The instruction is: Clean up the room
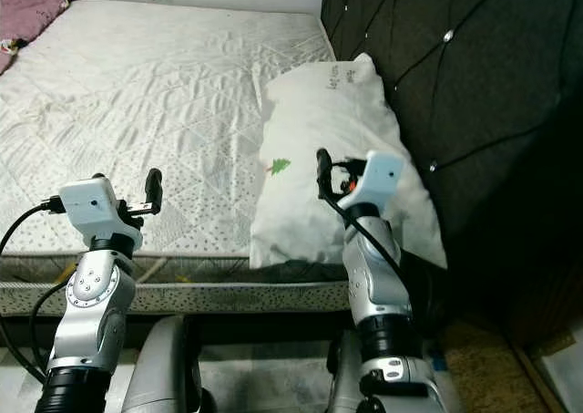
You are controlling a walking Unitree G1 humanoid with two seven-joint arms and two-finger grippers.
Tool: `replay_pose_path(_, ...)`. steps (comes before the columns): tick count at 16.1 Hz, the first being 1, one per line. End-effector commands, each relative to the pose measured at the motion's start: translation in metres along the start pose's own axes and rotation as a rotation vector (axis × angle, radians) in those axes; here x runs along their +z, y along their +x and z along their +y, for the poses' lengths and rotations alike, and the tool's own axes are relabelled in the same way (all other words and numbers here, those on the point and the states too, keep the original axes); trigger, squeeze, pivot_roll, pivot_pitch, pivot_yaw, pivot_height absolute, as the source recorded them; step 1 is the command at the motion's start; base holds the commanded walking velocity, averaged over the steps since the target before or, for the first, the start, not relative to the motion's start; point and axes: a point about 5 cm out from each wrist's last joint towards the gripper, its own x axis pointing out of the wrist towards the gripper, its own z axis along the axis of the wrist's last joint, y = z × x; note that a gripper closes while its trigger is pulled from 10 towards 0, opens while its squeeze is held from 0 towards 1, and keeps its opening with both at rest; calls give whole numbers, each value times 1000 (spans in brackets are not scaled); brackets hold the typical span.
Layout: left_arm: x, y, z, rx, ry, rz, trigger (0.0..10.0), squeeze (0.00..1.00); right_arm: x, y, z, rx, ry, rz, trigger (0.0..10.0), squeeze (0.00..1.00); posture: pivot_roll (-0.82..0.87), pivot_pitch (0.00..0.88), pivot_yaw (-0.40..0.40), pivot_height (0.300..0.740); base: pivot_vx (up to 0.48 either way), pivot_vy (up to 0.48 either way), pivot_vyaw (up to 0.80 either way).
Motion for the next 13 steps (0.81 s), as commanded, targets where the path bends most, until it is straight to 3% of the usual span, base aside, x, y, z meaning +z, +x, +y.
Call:
replay_pose_path(1,5,3,-8,-7,-6,-26,10000,0,6,4,4,6,-8,-10,10000,0,-8,0,-50,624,0,0,0)
replay_pose_path(5,-1,-10,-12,-16,-9,-11,10000,0,-3,-9,5,16,-36,26,10000,0,-28,0,-70,663,0,0,0)
replay_pose_path(8,-17,-25,-1,14,2,55,10000,0,-23,-36,-24,-91,-65,101,10000,0,-36,0,-68,703,0,0,0)
replay_pose_path(13,-21,-27,1,38,16,89,10000,0,-30,-42,-26,-110,-95,122,10000,0,-54,0,-41,740,0,0,0)
